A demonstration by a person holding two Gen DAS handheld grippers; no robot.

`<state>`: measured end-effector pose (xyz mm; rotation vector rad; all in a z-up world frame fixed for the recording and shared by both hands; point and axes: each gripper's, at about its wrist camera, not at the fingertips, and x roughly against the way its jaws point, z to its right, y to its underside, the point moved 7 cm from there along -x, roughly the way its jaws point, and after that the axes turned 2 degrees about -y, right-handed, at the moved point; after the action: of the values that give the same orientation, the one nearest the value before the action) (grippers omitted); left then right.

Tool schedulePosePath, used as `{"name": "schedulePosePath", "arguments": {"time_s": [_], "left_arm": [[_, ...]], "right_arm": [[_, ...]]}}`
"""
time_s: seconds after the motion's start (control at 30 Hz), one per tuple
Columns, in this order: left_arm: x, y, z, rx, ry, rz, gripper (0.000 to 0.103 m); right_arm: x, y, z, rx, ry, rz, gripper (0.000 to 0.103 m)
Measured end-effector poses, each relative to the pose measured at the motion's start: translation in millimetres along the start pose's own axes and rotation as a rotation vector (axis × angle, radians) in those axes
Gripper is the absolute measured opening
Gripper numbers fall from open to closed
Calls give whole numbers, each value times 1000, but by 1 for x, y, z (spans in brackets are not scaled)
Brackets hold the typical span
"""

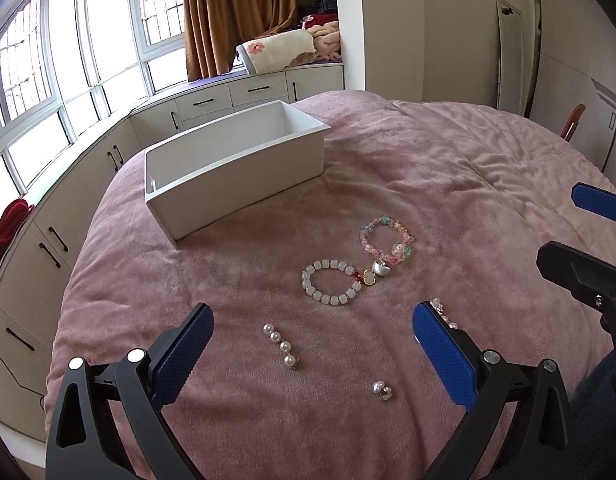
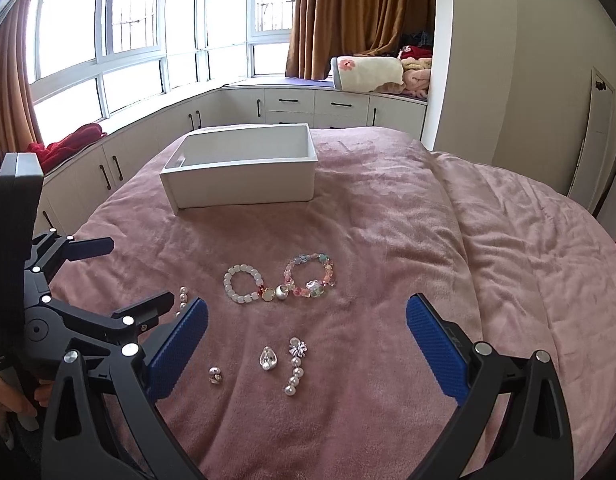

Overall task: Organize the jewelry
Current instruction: 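Grasp the white bead bracelet with the left tool while the right tool grasps the pastel bracelet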

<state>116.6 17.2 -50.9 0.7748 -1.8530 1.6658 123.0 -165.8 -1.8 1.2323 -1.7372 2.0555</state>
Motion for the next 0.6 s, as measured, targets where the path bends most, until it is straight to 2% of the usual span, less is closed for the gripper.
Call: {"name": "schedulePosePath", "arguments": {"time_s": [0.2, 0.43, 0.53, 0.6], "left_arm": [[-29, -24, -11, 22, 55, -22, 101], [-65, -49, -7, -53, 83, -26, 101], [-86, -56, -6, -59, 82, -20, 101], [-105, -54, -7, -34, 101, -48, 101]], "right_arm": [[-31, -26, 5, 12, -17, -9, 97], [-82, -40, 13, 44, -26, -80, 82], [-109, -39, 18, 61, -25, -125, 68], [-128, -37, 21, 74, -17, -156, 65]]}}
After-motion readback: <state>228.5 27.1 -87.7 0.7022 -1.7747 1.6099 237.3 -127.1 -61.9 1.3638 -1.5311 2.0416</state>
